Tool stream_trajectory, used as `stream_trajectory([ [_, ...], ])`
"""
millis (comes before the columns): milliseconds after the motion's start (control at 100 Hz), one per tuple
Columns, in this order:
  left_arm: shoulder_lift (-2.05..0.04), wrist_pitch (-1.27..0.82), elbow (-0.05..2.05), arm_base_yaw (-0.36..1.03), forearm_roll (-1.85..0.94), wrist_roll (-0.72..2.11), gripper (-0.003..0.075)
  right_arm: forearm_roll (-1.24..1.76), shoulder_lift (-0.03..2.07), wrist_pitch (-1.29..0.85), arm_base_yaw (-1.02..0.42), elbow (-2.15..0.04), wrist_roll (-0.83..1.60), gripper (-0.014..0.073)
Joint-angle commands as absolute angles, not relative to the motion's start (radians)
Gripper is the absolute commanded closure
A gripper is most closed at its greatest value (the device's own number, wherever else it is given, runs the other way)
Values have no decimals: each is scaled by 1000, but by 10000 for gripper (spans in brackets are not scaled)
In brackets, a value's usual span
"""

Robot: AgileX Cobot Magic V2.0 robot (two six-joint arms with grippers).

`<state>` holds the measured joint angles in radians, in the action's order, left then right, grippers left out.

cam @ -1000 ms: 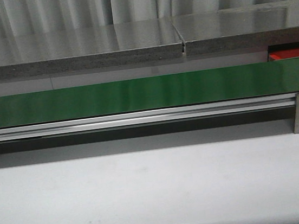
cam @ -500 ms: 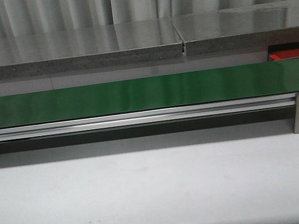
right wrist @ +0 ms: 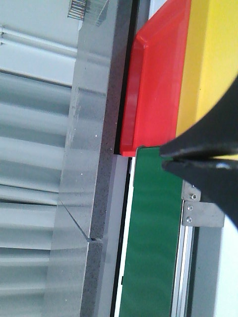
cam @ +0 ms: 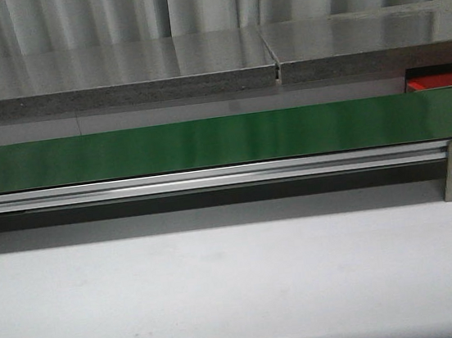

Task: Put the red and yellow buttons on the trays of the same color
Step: 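Lower the left gripper and grasp the red push button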

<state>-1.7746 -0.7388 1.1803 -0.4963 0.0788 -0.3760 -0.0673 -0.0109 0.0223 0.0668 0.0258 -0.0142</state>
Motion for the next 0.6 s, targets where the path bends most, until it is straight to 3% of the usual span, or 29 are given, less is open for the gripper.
stream_trajectory([
  [0, -1730, -730, 1210, -498, 84, -377, 569, -76, -24, 105, 73, 3, -12, 662],
  [590, -1533, -810, 1240, -476, 78, -327, 587, -76, -24, 105, 73, 3, -12, 662],
])
